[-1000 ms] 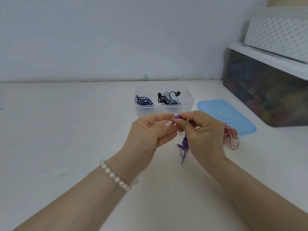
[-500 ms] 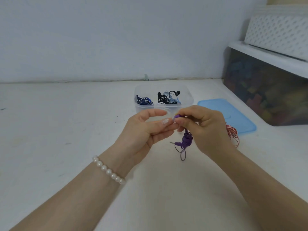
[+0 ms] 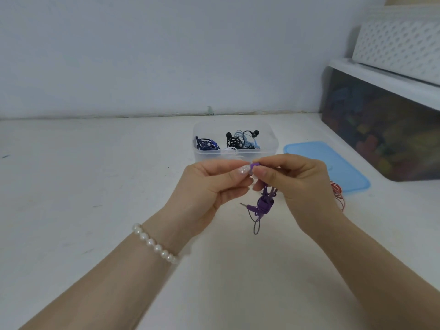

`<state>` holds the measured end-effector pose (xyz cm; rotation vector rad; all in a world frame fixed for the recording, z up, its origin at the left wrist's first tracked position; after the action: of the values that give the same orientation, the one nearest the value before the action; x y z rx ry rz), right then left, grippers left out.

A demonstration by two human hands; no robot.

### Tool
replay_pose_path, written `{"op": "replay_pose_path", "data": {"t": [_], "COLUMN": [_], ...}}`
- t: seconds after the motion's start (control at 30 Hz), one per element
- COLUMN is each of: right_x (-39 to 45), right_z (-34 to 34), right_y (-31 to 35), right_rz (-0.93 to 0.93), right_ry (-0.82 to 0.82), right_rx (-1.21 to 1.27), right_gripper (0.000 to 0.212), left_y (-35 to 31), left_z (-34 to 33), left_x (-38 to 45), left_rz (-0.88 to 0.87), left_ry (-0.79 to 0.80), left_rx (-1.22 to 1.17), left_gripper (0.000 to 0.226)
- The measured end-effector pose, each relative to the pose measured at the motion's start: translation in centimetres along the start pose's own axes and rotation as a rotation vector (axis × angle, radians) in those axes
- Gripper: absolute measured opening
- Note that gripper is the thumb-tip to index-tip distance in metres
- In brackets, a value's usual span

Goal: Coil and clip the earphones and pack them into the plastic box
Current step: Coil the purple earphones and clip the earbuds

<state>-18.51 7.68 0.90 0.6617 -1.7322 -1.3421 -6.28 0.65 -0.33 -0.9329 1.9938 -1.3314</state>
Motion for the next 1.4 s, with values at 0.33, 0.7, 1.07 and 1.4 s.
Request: {"op": "replay_pose_path", "data": {"t": [0.33, 0.7, 1.07, 1.4], "right_x": [0.0, -0.1, -0.4, -0.5], "right_z": [0.0, -0.2, -0.4, -0.5], "right_y": [0.0, -0.4, -0.9, -0.4], "right_rz": [0.036, 0.104, -0.323, -0.498], "right_ry": [0.046, -0.006, 0.116, 0.206], "right_rx": [-0.074, -0.123, 0.078, 0.138], "right_gripper": [0.021, 0.017, 0.013, 0.012], "left_y": [-0.1, 0.9, 0.0, 0.0], "left_z": [0.0, 0.0, 0.4, 0.8], "left_x": [0.0, 0.5, 0.7, 1.2], "left_rz": [-0.191, 0.144, -0.078, -0.345], "left_ry": [-0.080, -0.002, -0.021, 0.116], "left_rx": [0.141, -0.110, 0.065, 0.193], "left_gripper": [0.009, 0.021, 0.012, 0.021]}}
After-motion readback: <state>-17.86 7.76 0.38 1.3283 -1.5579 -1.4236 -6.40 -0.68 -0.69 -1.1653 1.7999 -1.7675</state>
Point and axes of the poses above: each hand's wrist, its own x-axis towards the middle knuckle, its own z-axis out of the back of the hand, y = z × x, the point moved 3 cm from there along x, towards the middle knuckle, and after that the axes turned 5 degrees about -y, right-handed, at the moved point
